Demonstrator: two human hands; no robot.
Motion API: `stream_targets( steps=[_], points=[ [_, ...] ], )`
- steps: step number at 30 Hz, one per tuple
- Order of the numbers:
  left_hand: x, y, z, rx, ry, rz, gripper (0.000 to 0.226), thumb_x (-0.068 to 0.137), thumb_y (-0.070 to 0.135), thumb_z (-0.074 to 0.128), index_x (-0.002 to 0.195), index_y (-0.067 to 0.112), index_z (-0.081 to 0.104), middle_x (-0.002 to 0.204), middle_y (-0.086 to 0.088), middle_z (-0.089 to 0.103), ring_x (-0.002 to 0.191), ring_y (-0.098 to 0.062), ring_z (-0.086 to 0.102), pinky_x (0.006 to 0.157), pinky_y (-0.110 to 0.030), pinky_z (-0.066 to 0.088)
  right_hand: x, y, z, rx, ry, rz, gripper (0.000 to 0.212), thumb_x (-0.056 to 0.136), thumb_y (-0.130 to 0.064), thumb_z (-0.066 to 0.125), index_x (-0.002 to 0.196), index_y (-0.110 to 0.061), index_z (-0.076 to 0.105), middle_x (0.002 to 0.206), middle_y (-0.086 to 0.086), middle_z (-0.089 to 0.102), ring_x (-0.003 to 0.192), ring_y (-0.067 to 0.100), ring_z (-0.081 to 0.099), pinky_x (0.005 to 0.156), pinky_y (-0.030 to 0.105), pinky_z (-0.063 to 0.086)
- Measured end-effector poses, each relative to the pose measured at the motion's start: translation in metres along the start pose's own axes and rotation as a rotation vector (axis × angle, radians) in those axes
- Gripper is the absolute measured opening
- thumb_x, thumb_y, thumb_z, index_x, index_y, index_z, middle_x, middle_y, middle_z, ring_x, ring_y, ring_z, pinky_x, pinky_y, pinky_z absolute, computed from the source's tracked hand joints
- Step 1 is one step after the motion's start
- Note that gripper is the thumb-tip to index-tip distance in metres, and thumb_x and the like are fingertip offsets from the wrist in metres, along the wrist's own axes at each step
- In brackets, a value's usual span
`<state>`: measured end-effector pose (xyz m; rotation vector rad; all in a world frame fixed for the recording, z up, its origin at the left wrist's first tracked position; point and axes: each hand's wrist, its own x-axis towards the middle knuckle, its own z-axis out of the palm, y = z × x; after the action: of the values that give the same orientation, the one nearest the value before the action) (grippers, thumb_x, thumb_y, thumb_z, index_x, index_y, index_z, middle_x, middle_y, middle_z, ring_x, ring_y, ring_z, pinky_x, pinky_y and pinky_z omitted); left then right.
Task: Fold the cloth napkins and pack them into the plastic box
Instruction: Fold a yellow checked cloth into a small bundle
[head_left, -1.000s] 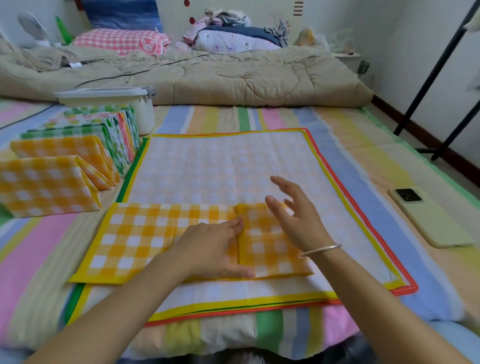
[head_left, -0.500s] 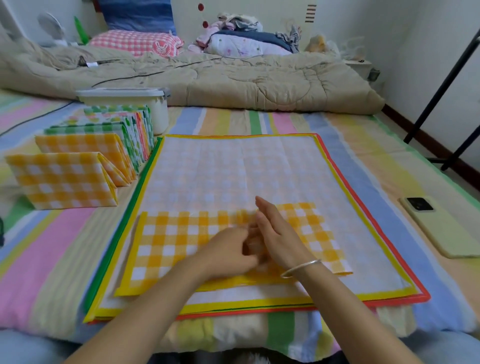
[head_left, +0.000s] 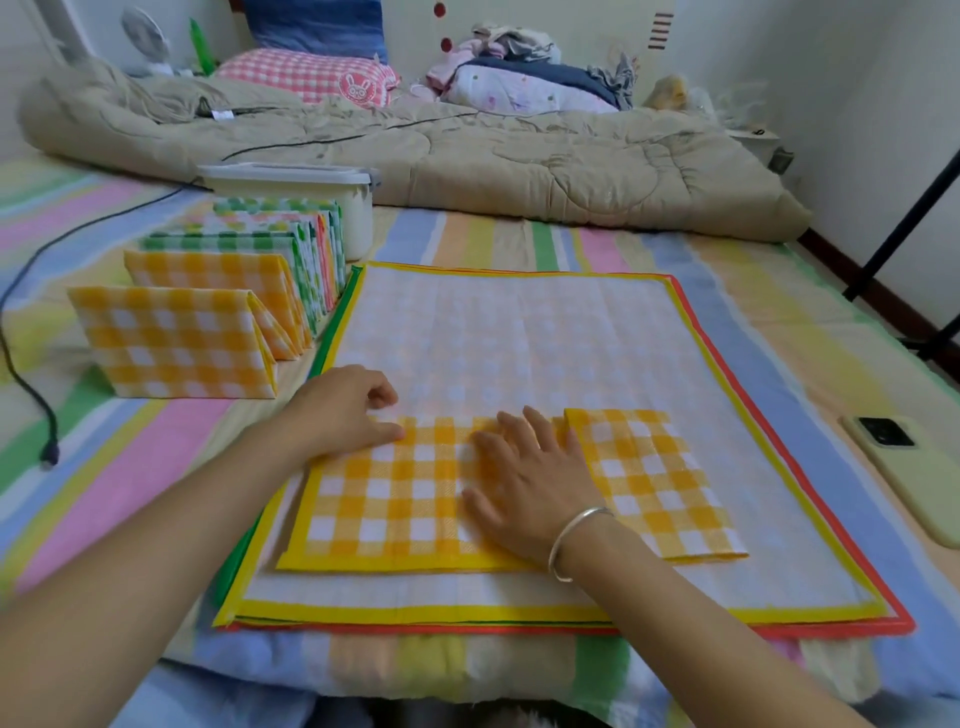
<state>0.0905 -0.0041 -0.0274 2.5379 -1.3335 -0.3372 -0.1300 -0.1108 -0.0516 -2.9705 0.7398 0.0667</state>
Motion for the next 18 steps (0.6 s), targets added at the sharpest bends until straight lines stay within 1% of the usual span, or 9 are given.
stream_targets(
  steps=[1,3,6,9,13,15,16,17,18],
  points=[
    [0.002,-0.001,0.000,0.000,-0.009,0.010,0.045,0.077,0.046,0.082,0.112,0.024,0.066,0.102,0.010,0.061,0.087,-0.006,0.056,0.077,-0.022,0.045,0.002,-0.003,-0.001,-0.014,-0.033,-0.008,0.070,0.087,-0.067,0.022,0.148,-0.032,0.024,0.161,0.000,0.011,0.149,0.029,0.003,0.113,0.062,0.013],
    [0.006,-0.002,0.000,0.016,-0.026,0.022,0.044,0.075,0.047,0.083,0.108,0.025,0.064,0.100,0.010,0.061,0.087,-0.007,0.057,0.077,-0.023,0.047,0.006,-0.007,-0.004,-0.009,-0.101,-0.009,0.072,0.088,-0.066,0.035,0.150,-0.036,0.014,0.162,-0.001,0.003,0.149,0.028,-0.002,0.112,0.067,0.007],
    [0.011,-0.002,-0.001,0.059,-0.061,0.039,0.039,0.075,0.050,0.082,0.099,0.026,0.064,0.103,0.008,0.063,0.092,-0.009,0.061,0.082,-0.028,0.052,0.015,-0.009,-0.012,0.005,-0.235,-0.003,0.090,0.080,-0.074,0.046,0.151,-0.043,0.000,0.162,-0.003,-0.001,0.149,0.027,-0.005,0.109,0.072,0.007],
    [0.011,-0.003,-0.009,0.131,-0.120,0.009,0.039,0.075,0.060,0.077,0.092,0.028,0.064,0.095,0.011,0.064,0.090,-0.010,0.061,0.080,-0.032,0.054,0.024,-0.006,-0.025,0.017,-0.390,-0.007,0.110,0.068,-0.079,0.059,0.150,-0.046,-0.006,0.160,-0.008,-0.005,0.148,0.026,-0.008,0.108,0.074,0.008],
    [0.005,-0.011,-0.023,0.239,-0.202,-0.115,0.056,0.069,0.080,0.065,0.085,0.026,0.064,0.084,0.010,0.064,0.082,-0.009,0.059,0.075,-0.032,0.053,0.031,-0.005,-0.033,0.017,-0.528,-0.026,0.130,0.054,-0.081,0.070,0.149,-0.046,-0.011,0.159,-0.012,-0.010,0.147,0.026,-0.014,0.111,0.070,0.014],
    [0.001,-0.018,-0.030,0.227,-0.231,-0.155,0.072,0.063,0.087,0.056,0.073,0.016,0.061,0.070,0.006,0.058,0.069,-0.011,0.055,0.064,-0.031,0.045,0.032,-0.004,-0.032,0.003,-0.553,-0.033,0.134,0.051,-0.082,0.071,0.148,-0.046,-0.014,0.158,-0.013,-0.014,0.147,0.027,-0.017,0.111,0.069,0.014],
    [-0.003,-0.020,-0.034,0.170,-0.247,-0.165,0.075,0.059,0.088,0.053,0.066,0.013,0.053,0.061,0.005,0.048,0.060,-0.011,0.049,0.058,-0.030,0.037,0.032,-0.004,-0.032,0.000,-0.558,-0.035,0.136,0.050,-0.082,0.071,0.148,-0.046,-0.015,0.158,-0.013,-0.015,0.147,0.026,-0.018,0.111,0.070,0.014],
    [-0.008,-0.021,-0.039,0.072,-0.253,-0.178,0.072,0.058,0.086,0.053,0.061,0.014,0.046,0.055,0.004,0.041,0.053,-0.009,0.044,0.055,-0.028,0.031,0.031,-0.003,-0.031,0.001,-0.559,-0.036,0.137,0.049,-0.082,0.072,0.148,-0.046,-0.015,0.158,-0.013,-0.016,0.147,0.026,-0.018,0.111,0.070,0.014],
    [-0.014,-0.021,-0.043,-0.063,-0.248,-0.202,0.067,0.061,0.081,0.058,0.058,0.015,0.043,0.049,0.006,0.040,0.046,-0.006,0.042,0.055,-0.026,0.030,0.031,-0.003,-0.031,0.002,-0.557,-0.037,0.137,0.049,-0.082,0.072,0.148,-0.046,-0.016,0.158,-0.013,-0.016,0.147,0.026,-0.019,0.111,0.071,0.014]
  ],
)
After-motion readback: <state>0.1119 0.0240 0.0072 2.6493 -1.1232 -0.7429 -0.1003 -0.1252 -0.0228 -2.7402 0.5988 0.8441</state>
